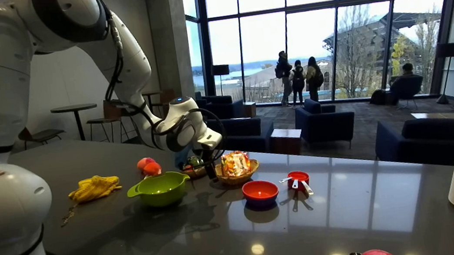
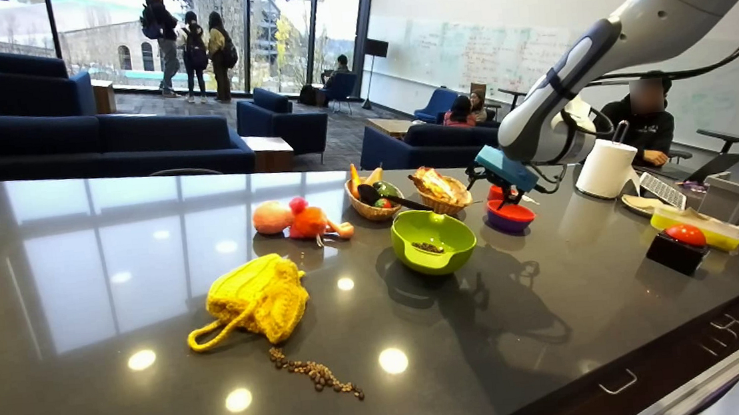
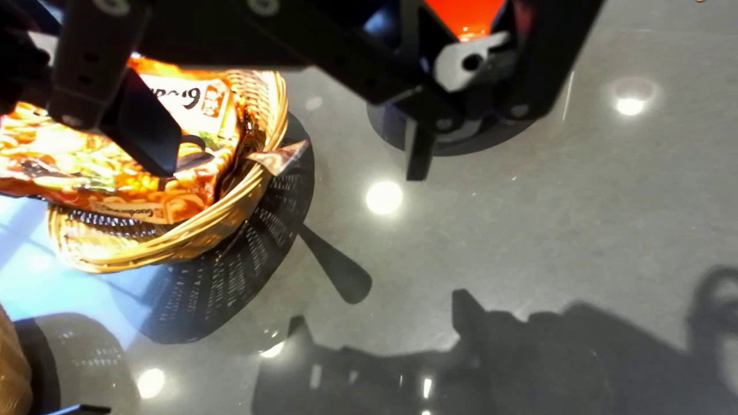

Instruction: Take the spoon from the basket, use it to stir the contents of the green bowl and the put it back in the basket

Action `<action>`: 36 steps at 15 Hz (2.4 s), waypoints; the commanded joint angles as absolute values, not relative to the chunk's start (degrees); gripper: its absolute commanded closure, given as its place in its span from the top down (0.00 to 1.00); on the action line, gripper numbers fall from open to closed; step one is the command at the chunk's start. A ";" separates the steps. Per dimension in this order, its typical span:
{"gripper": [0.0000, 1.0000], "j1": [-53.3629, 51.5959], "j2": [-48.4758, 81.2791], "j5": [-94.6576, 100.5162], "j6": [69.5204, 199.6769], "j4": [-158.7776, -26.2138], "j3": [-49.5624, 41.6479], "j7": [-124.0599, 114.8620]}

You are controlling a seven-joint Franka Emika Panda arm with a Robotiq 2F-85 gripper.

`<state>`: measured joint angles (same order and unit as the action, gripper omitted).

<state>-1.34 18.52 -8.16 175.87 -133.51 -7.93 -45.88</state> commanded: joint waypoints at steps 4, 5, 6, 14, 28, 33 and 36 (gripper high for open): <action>1.00 -2.37 22.98 -12.90 177.83 -130.05 -9.61 -46.80; 1.00 -2.40 23.54 -13.65 177.86 -129.50 -9.64 -46.88; 1.00 -2.17 24.14 -14.46 178.10 -128.99 -9.37 -46.81; 1.00 2.18 25.33 -23.59 184.23 -128.49 -1.91 -46.07; 1.00 8.93 26.21 -22.95 189.81 -129.78 4.58 -49.05; 1.00 10.20 26.31 -22.88 189.48 -129.82 5.75 -49.60; 0.88 10.25 26.34 -22.89 189.56 -129.91 5.63 -49.73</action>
